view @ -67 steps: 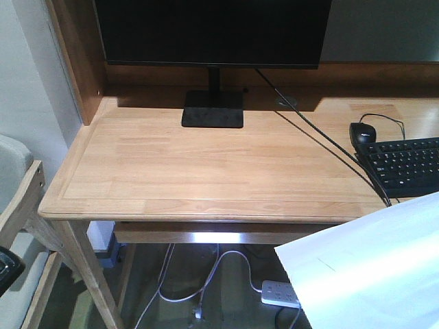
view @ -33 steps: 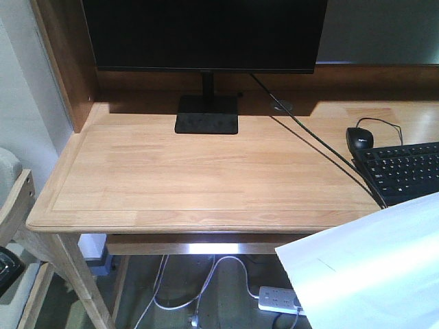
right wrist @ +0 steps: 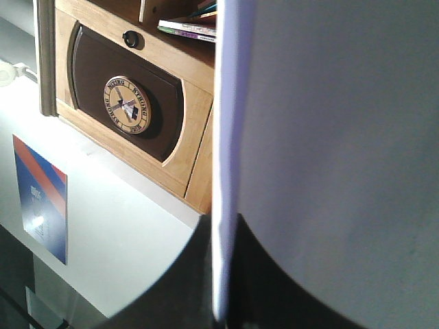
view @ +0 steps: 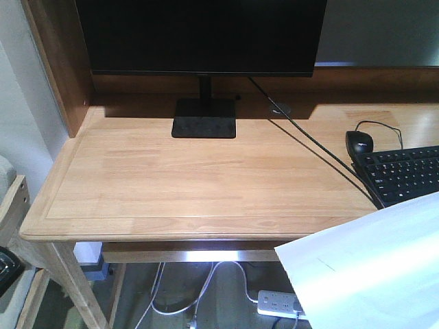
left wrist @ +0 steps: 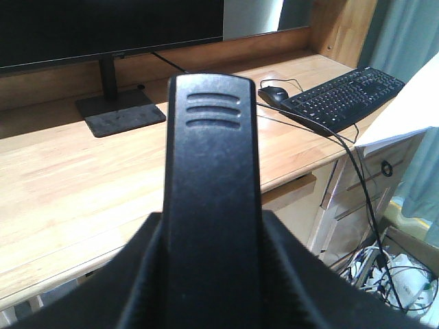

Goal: Grab stapler and paper to desk for stapling
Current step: 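Drive forward to the desk holding stapler and paper, then stop at the desk edge with both items held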

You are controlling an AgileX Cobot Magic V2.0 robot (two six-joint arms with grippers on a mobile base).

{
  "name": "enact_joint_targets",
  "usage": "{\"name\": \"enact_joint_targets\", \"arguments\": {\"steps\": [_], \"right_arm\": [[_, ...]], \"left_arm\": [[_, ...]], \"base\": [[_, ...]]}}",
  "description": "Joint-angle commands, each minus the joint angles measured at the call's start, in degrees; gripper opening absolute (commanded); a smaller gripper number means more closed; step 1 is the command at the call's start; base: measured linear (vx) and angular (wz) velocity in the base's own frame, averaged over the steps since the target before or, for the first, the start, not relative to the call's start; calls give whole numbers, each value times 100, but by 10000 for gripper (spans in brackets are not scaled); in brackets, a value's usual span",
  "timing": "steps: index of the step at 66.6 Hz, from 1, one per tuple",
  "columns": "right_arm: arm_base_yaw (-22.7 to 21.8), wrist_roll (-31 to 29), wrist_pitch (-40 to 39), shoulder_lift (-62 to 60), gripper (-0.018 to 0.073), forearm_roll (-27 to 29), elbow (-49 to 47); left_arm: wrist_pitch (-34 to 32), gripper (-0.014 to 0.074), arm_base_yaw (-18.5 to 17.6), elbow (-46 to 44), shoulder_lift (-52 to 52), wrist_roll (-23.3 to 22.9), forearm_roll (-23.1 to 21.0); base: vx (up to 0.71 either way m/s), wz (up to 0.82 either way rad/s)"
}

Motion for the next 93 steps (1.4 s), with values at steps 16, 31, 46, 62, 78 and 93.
{"name": "enact_joint_targets", "arguments": {"steps": [16,31,46,62,78,93], "right_arm": [[17,-33,-348,63,-2,-29,-149],[17,-33,-348,63,-2,-29,-149],[17,-33,-348,63,-2,-29,-149],[17,-33,-348,63,-2,-29,-149],[17,-33,-348,63,-2,-29,-149],[17,-33,-348,63,-2,-29,-149]], "left_arm": [[-662,-7,-9,-169,90,-29,-93],[-662,-7,-9,-169,90,-29,-93],[-662,-7,-9,-169,90,-29,-93],[-662,-7,-9,-169,90,-29,-93],[-662,-7,-9,-169,90,-29,-93],[-662,-7,-9,-169,90,-29,-93]], "base": [[4,-1],[4,-1],[4,1],[3,1],[4,0],[4,1]]}}
